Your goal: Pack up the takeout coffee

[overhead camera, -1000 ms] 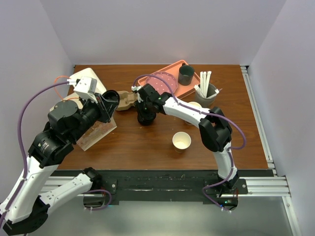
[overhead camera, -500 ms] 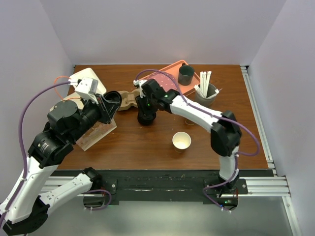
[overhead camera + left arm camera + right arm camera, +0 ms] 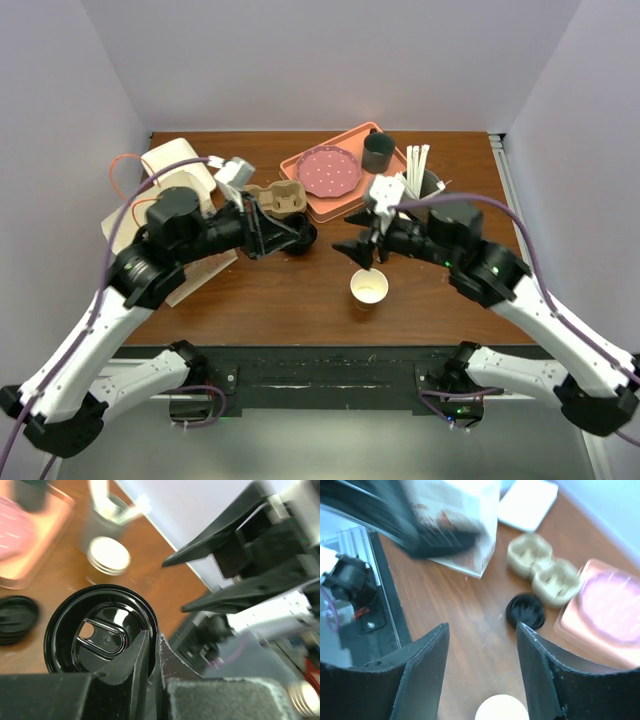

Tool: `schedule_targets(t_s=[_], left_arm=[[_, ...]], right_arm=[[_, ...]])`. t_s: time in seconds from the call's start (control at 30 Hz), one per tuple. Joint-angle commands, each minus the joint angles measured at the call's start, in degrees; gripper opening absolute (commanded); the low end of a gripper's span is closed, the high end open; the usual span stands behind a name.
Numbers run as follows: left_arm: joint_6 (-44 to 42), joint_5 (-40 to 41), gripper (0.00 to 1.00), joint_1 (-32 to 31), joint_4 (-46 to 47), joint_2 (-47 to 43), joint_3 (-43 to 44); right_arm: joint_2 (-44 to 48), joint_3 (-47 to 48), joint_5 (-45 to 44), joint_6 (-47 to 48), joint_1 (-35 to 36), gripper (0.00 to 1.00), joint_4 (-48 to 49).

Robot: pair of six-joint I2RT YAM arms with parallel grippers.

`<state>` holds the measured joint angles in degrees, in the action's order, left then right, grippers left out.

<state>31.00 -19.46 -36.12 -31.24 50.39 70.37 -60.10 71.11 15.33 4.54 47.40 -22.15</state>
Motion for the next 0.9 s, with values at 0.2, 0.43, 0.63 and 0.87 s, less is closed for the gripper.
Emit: schedule_targets(t_s=[0.2,0.43,0.63,0.87], left_arm=[[16.3,-30.1,0.0,0.0,16.7,8.9,-6.6],[18.1,-33.4,0.0,-0.2,15.9,11.0,-8.6],[20.4,-35.8,0.0,-0.2,19.5,11.2,-9.0],[21.3,-36.4,0.0,-0.3,20.8,12.6,-8.1]], right_arm=[[11.1,-2.8,10.7,31.0,0.5,0.64,-8.0],[8.8,-2.0,14.9,36.2,0.6,0.69,-10.6],[4.4,-0.1,17.0,37.5,0.5,0.69,-11.9],[3.3,-1.1,17.4,34.4,0.7,0.65,-9.1]])
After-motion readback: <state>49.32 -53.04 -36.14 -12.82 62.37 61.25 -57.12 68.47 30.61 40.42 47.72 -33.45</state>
